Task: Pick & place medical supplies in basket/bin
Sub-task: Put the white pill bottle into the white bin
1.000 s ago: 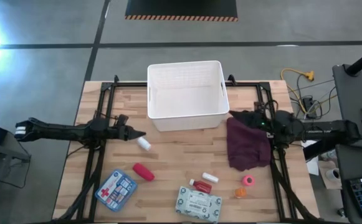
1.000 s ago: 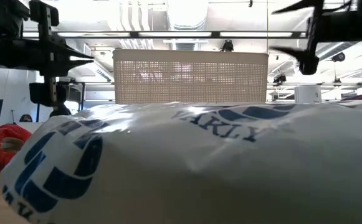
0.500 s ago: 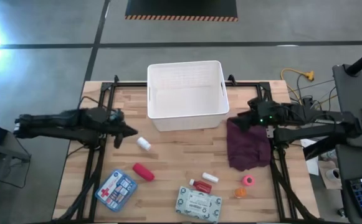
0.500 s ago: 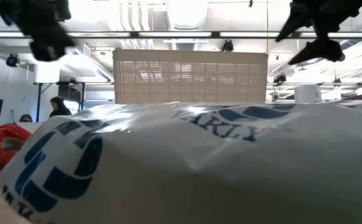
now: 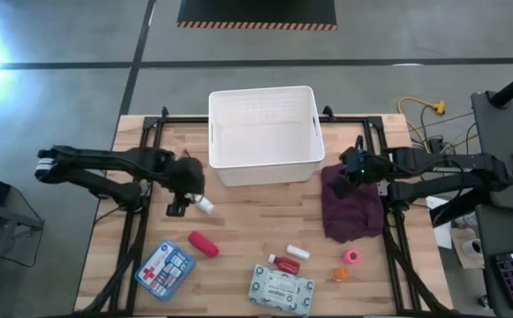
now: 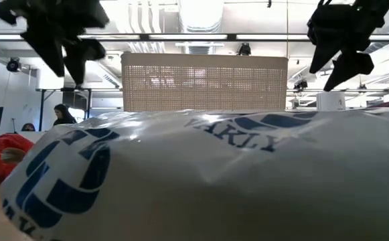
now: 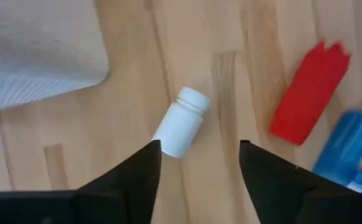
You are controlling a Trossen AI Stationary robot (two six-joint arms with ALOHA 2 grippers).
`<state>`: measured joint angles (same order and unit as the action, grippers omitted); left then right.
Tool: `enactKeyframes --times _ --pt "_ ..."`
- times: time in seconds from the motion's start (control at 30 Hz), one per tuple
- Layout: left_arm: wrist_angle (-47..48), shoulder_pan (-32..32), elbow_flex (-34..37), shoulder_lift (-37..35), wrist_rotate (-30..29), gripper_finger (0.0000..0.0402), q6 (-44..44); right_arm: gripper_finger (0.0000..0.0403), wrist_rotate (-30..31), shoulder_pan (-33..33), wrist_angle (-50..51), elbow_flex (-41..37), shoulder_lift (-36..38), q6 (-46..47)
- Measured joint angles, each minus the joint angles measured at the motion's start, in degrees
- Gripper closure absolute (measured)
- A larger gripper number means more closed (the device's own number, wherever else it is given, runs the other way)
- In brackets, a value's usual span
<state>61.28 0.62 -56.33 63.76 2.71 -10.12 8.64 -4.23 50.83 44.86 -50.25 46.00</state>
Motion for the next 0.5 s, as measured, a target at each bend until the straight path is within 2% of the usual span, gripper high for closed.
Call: enactKeyframes --times 0.1,0.23,0.37,0.5 --pt "-0.01 -0.65 0.65 2.21 0.27 0.0182 -5.56 0.0049 -0.02 0.27 0.04 -0.02 -0.6 -0.79" --pt "-1.45 -2.71 3.09 5.61 0.27 0.0178 -12.34 0.0049 0.29 0.27 1.06 -0.02 -0.57 -1.67" --pt "-6.51 -4.14 5.41 7.9 -0.13 0.0178 -13.58 0.0049 0.66 0.24 3.78 -0.02 -0.52 -2.55" --pt "-12.44 -4.35 7.57 9.87 -4.26 0.0178 -13.46 0.0049 1.84 0.24 5.18 -0.03 -0.5 -2.69"
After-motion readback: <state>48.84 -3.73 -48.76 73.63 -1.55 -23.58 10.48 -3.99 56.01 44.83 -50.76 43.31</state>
